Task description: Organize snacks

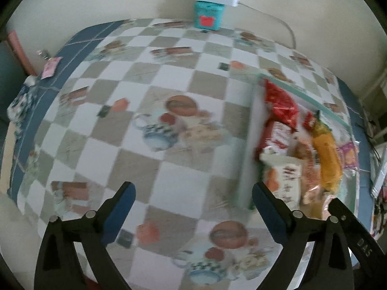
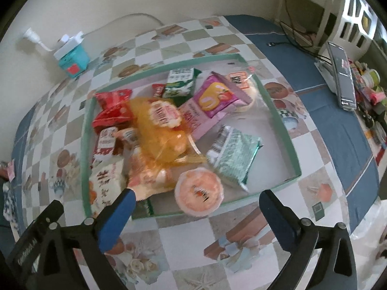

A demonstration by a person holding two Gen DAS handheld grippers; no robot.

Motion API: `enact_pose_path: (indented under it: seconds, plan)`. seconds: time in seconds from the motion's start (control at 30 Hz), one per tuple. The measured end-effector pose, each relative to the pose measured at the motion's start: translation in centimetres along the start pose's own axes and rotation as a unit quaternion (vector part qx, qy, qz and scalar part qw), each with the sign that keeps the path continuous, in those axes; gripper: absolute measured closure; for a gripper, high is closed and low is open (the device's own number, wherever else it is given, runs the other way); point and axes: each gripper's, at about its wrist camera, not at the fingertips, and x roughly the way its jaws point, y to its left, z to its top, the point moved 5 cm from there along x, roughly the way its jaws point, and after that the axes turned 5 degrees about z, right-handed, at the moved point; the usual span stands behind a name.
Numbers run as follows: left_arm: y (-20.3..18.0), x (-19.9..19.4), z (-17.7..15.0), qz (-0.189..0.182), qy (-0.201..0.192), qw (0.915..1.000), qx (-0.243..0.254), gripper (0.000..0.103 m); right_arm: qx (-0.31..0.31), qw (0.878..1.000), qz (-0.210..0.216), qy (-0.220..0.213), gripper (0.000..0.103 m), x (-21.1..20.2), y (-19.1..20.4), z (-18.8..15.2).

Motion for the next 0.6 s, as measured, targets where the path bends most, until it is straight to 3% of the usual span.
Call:
enact_pose_path:
  seconds: [0.6]
  plan:
    - [3.4,-1.8,-1.9,0.061,-0.032,0.9975,0.018,0.006,-0.048,0.999,-0.008,-0.016,0.000,-1.3,2.5,-2.8]
